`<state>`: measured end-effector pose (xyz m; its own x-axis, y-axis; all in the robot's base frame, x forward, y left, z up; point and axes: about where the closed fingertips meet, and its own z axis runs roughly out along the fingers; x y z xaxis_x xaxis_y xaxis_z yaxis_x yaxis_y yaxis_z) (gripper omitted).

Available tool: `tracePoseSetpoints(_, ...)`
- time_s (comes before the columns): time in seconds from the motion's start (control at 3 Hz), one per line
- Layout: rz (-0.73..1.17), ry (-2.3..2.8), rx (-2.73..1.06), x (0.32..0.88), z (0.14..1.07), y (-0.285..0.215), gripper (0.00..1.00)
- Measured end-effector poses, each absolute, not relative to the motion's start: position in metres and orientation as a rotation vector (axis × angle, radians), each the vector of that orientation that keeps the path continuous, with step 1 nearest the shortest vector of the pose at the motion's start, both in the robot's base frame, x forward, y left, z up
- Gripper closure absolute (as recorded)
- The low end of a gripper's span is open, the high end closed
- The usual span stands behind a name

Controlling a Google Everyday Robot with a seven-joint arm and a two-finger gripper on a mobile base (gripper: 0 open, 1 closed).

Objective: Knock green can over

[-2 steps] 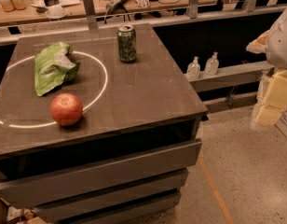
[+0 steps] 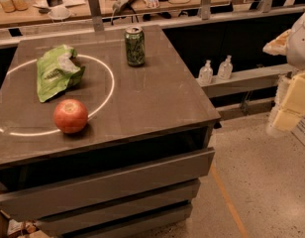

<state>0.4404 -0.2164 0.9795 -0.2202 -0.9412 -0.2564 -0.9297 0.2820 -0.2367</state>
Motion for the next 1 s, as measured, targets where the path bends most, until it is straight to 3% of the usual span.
tracePoseSetpoints(0.67,0.215,1.976,-1.448,0.500,0.977,-0.215,0.00)
tracePoseSetpoints(1.0,0.408,1.776,-1.328,0.539,0.996,-0.182,0.00)
